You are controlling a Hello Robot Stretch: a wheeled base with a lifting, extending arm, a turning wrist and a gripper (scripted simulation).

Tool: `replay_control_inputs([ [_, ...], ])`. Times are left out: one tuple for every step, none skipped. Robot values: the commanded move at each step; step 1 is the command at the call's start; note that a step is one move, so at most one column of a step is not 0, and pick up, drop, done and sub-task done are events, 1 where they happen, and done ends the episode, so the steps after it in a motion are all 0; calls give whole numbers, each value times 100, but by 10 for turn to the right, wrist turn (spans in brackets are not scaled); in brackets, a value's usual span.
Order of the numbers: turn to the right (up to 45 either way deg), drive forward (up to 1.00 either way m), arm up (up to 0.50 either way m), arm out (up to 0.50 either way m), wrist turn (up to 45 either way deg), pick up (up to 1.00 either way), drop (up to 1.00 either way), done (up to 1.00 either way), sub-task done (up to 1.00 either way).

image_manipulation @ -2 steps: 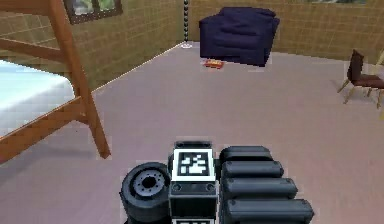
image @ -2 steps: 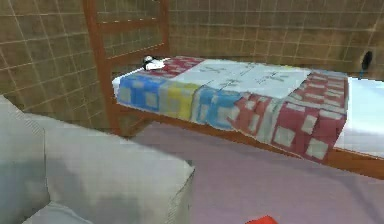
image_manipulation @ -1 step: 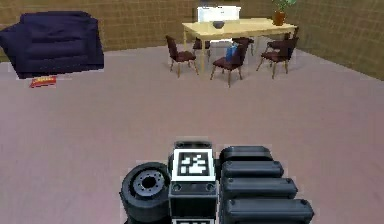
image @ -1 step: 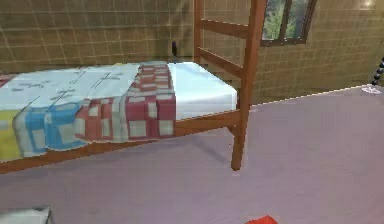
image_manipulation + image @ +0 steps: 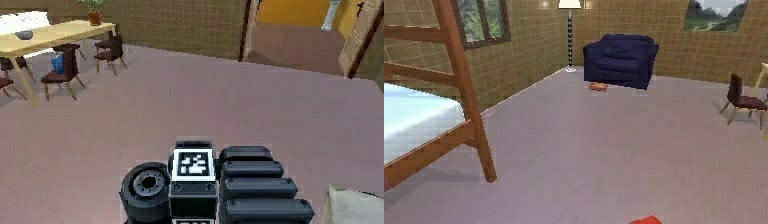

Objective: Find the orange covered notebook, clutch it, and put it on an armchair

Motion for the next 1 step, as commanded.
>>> replay_control_inputs([
  [120,0,0,0,0,0,0,0,0],
])
